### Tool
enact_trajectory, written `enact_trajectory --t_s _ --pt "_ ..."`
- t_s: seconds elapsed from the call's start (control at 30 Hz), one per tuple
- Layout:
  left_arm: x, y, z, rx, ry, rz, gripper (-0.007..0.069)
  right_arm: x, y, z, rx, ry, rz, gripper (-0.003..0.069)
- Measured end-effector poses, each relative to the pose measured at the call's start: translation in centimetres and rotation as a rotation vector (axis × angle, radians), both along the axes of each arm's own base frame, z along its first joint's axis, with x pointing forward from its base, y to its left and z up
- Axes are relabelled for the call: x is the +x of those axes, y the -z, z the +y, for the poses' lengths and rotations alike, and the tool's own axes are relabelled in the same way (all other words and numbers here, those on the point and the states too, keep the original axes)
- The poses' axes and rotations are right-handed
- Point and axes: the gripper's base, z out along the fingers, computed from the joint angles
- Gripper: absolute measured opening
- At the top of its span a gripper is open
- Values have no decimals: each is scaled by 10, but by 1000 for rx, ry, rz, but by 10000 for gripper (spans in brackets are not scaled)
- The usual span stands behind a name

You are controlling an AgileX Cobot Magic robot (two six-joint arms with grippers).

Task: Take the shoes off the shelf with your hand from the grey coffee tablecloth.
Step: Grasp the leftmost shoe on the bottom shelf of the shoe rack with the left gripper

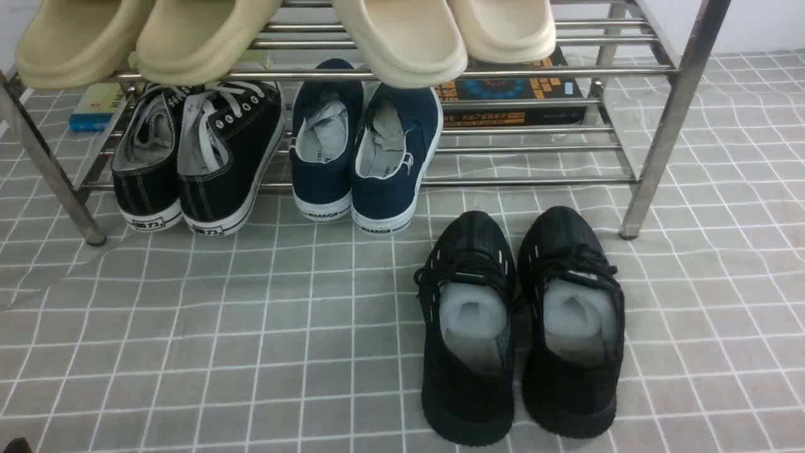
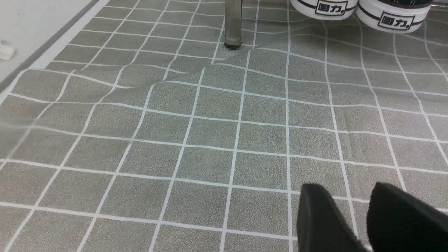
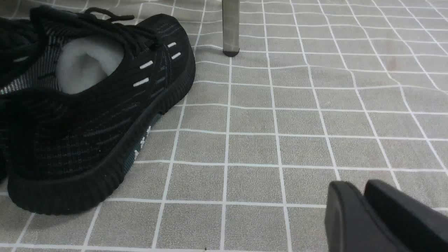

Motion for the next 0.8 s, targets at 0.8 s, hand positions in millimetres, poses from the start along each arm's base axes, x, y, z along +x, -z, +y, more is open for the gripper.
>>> enact_trajectory --t_s 0.8 --pt "0 0 0 2 0 0 240 0 0 0 0 0 0 115"
